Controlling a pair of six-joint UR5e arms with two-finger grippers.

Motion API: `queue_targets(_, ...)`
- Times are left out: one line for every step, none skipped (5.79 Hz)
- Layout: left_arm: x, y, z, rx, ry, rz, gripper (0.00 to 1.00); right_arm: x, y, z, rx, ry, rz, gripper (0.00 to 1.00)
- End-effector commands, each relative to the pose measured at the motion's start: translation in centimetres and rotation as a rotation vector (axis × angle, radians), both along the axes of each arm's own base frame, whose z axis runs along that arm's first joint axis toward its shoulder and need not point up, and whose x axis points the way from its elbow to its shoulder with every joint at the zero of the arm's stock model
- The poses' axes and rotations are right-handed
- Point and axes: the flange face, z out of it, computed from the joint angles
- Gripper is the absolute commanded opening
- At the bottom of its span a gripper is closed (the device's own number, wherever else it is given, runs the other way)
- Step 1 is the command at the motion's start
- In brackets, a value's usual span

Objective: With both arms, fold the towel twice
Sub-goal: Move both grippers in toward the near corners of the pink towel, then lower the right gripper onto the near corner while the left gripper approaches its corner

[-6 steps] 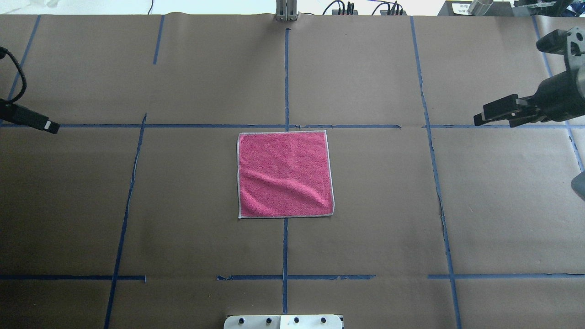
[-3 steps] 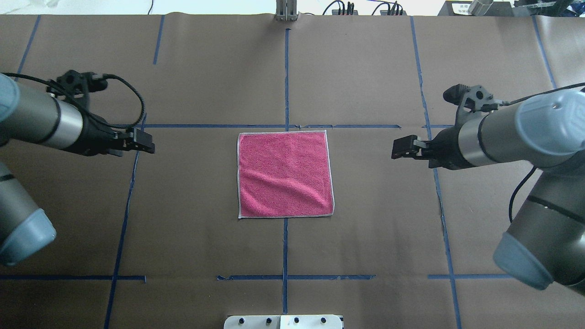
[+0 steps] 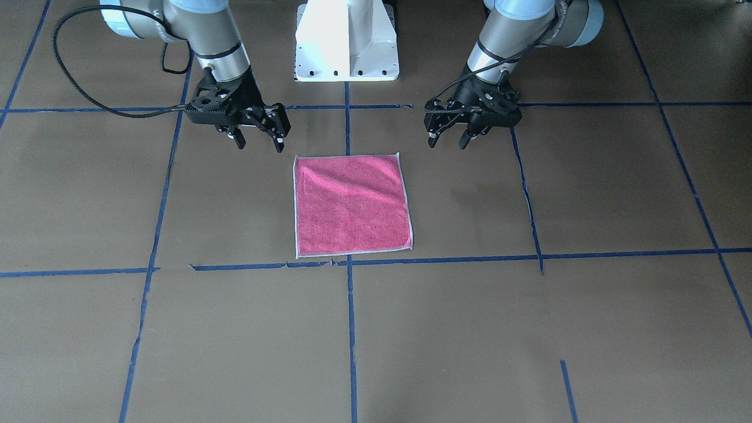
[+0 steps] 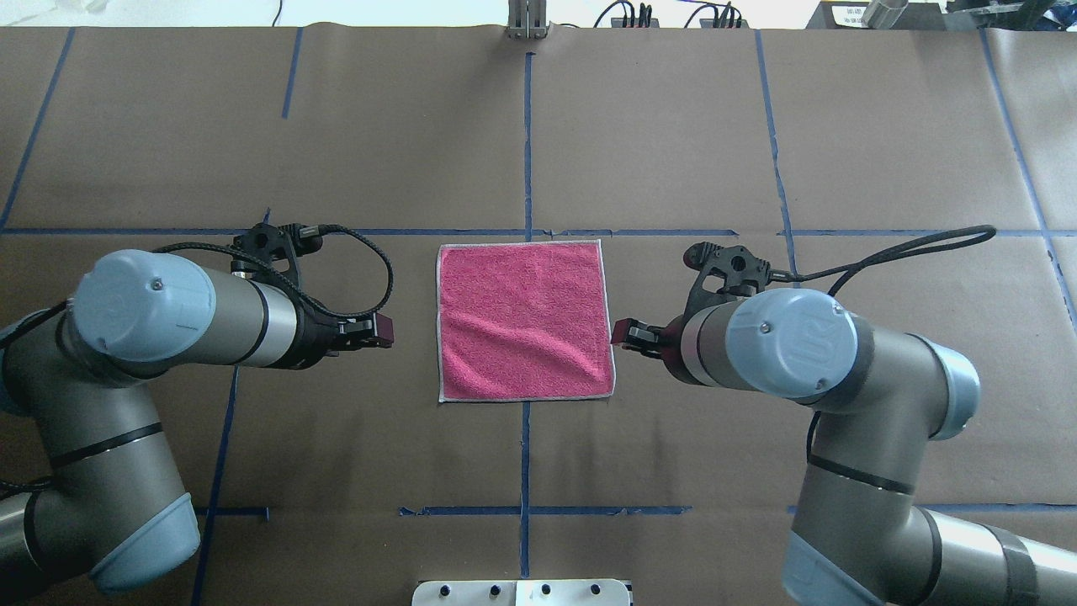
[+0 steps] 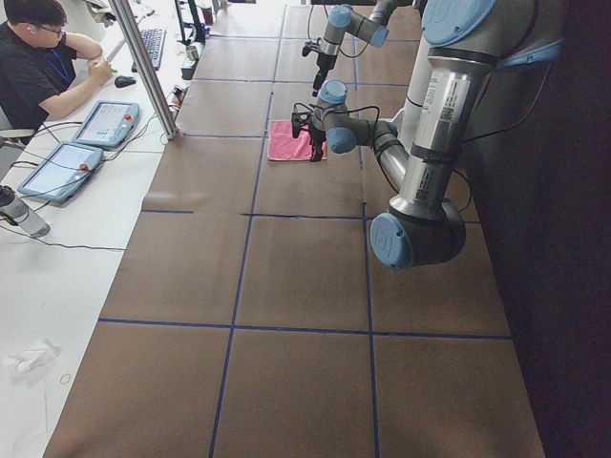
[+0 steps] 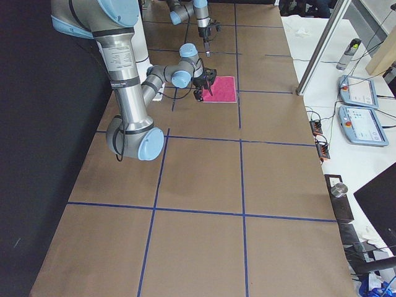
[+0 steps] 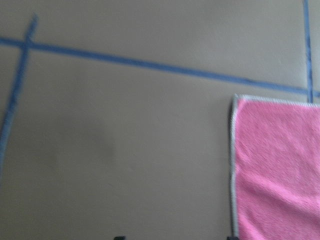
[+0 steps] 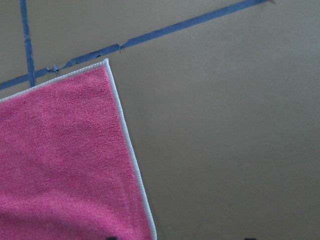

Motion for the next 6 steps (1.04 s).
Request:
queue_targets(2.5,2.2,0.2,-0.017,-0.006,0.004,0.74,-4.0,1.5,-0.3,-0.039,0.014,0.035,0.75)
queue_targets(2.6,2.1,-0.4,-0.011,0.001,0.0,0.74,-6.0,1.6,-0.3,-0.039,0.027,0.044,0.75)
queue_targets(2.7,2.2,-0.4,-0.01,0.002,0.002,0.75,-7.2,2.0,0.7,-0.054,0.049,0.038,0.75)
queue_targets(2.6,2.2,-0.5,-0.009,0.004,0.002,0.75,-7.8,2.7,1.0,-0.067,0.05,0.049,0.68)
queue_targets(2.6,2.2,-0.5,-0.009,0.004,0.002,0.75,-8.5,3.1,1.6,-0.063,0.065,0.053,0.66)
queue_targets(2.6,2.2,-0.5,-0.009,0.004,0.002,0.75,-9.0,3.1,1.8,-0.054,0.069,0.06,0.63)
